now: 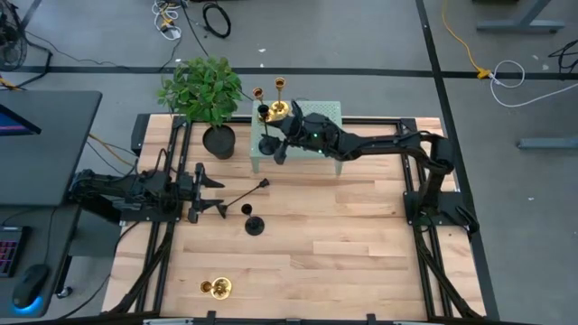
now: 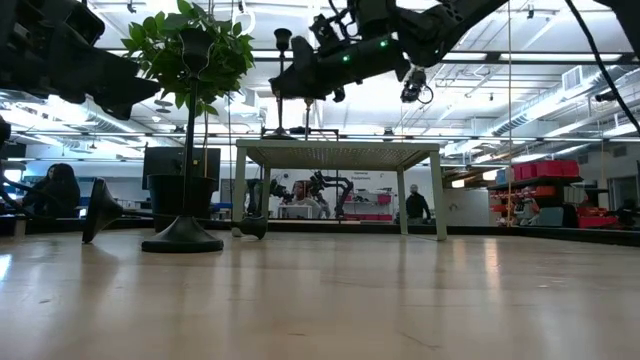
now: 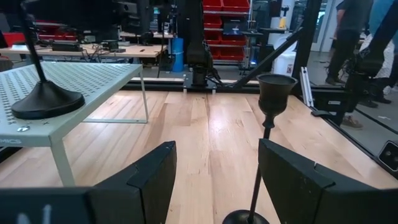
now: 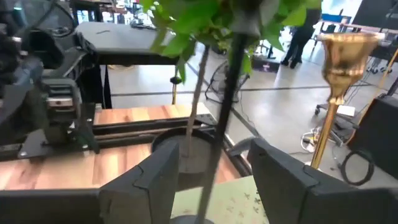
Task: Pick & Place candle stick holders
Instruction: Put the top black candle holder on the shelf
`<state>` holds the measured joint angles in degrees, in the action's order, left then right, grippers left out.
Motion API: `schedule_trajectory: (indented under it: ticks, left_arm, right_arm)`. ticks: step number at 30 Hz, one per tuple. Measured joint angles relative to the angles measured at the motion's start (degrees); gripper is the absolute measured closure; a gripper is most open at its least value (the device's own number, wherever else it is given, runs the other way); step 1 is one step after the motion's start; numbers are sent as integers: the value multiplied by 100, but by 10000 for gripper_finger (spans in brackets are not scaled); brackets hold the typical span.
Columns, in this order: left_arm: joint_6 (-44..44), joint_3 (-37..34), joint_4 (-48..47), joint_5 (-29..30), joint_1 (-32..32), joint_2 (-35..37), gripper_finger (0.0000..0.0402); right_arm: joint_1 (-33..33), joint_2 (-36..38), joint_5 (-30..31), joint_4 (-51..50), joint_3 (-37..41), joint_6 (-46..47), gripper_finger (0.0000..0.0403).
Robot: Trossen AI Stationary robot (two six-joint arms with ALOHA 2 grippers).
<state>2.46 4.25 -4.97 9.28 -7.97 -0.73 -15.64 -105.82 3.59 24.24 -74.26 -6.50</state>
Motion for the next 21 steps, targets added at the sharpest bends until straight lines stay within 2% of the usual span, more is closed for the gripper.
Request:
schedule_trajectory:
  ticks: [4, 12, 21]
  left_arm:
    - [0, 2, 13, -16, 2, 0, 175]
    - [185, 0, 2, -6, 1, 0, 175]
    - [1065, 0, -174, 836, 0, -85, 175]
  right_arm:
    - [75, 315, 45, -3, 301, -40, 204]
    - [213, 1560, 178, 47, 1633, 217, 204]
    - [1074, 2938, 199, 47, 2961, 577, 204]
